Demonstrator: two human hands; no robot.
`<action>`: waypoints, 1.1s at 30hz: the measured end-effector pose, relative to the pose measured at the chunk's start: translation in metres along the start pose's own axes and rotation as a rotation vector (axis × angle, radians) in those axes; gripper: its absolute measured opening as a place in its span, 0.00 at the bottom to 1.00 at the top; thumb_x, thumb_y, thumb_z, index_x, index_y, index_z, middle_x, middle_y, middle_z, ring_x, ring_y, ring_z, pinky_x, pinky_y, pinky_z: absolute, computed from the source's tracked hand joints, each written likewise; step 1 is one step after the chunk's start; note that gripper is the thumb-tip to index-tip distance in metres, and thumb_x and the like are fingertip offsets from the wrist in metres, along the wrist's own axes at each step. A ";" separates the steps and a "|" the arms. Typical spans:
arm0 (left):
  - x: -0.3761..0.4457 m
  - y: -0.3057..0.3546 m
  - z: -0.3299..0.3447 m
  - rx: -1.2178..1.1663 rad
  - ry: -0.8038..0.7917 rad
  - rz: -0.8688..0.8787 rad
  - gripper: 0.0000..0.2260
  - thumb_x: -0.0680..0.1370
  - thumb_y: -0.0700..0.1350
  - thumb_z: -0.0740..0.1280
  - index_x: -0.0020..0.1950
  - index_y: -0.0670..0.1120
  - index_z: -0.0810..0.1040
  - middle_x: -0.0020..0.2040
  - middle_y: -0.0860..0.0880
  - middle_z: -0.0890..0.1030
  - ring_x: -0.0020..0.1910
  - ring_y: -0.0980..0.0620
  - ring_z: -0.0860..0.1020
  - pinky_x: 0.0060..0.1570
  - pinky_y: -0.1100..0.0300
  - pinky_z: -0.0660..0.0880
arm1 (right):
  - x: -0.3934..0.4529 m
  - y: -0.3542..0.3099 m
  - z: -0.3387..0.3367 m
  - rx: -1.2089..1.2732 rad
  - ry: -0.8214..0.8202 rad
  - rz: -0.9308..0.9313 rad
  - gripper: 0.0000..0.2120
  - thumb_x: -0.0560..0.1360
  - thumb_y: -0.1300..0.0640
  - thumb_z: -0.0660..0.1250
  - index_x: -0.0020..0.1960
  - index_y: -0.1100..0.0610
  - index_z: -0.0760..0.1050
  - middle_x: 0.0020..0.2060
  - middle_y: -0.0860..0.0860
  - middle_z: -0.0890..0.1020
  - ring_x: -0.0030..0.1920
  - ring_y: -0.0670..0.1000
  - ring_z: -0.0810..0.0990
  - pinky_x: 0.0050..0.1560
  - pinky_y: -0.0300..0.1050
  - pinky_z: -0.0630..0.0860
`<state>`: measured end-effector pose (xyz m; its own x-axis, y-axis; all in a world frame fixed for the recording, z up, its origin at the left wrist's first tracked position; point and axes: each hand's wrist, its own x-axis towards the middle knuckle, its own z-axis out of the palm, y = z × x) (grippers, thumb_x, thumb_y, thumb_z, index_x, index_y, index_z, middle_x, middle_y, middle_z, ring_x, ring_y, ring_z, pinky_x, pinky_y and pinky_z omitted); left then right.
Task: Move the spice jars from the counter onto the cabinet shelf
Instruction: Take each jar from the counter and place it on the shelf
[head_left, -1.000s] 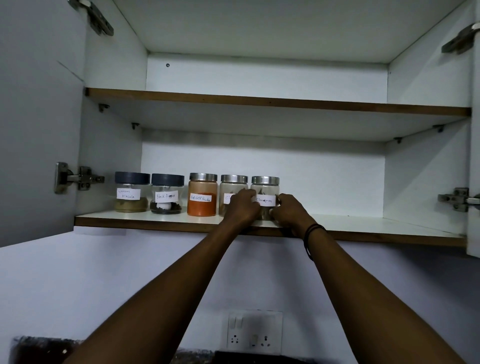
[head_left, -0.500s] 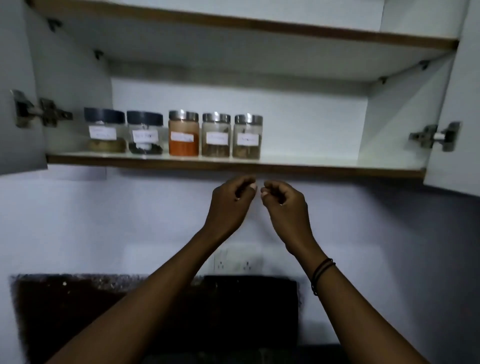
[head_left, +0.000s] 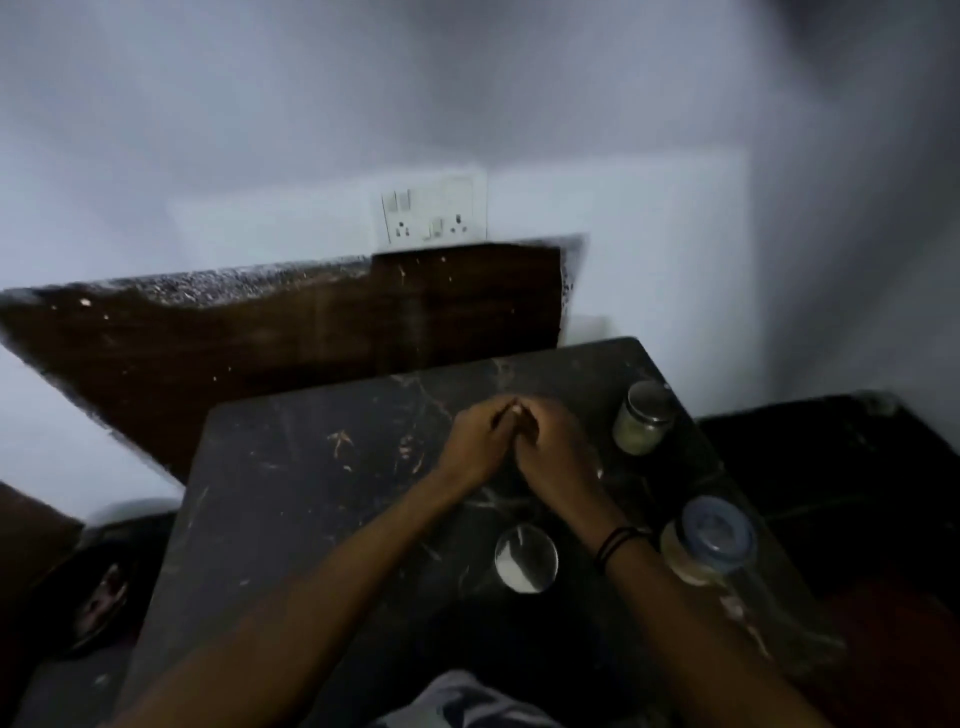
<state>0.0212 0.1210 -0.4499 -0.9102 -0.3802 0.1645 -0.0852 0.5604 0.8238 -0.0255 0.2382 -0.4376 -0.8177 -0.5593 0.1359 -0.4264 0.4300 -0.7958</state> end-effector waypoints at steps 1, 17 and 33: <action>-0.011 -0.009 0.010 0.020 -0.045 -0.016 0.11 0.83 0.41 0.60 0.56 0.42 0.82 0.52 0.46 0.84 0.50 0.50 0.81 0.54 0.54 0.77 | -0.013 0.015 0.006 -0.035 -0.027 0.023 0.18 0.76 0.62 0.64 0.66 0.57 0.75 0.60 0.54 0.79 0.60 0.51 0.77 0.57 0.27 0.67; -0.096 -0.071 0.069 -0.028 -0.345 -0.157 0.14 0.84 0.37 0.57 0.60 0.36 0.80 0.58 0.42 0.83 0.53 0.56 0.79 0.51 0.79 0.67 | -0.121 0.107 0.052 -0.112 -0.292 0.031 0.50 0.69 0.43 0.75 0.80 0.57 0.51 0.74 0.58 0.60 0.73 0.55 0.63 0.69 0.41 0.64; -0.086 -0.060 0.030 -0.772 0.121 -0.593 0.10 0.82 0.43 0.61 0.44 0.43 0.78 0.37 0.45 0.79 0.36 0.50 0.76 0.35 0.58 0.75 | -0.067 0.096 0.052 1.051 0.010 0.419 0.18 0.70 0.55 0.66 0.60 0.56 0.73 0.51 0.55 0.82 0.49 0.55 0.83 0.47 0.51 0.79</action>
<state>0.0925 0.1417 -0.5300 -0.7539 -0.5420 -0.3712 -0.1873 -0.3642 0.9123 0.0082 0.2801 -0.5534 -0.8250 -0.5033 -0.2570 0.4145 -0.2298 -0.8806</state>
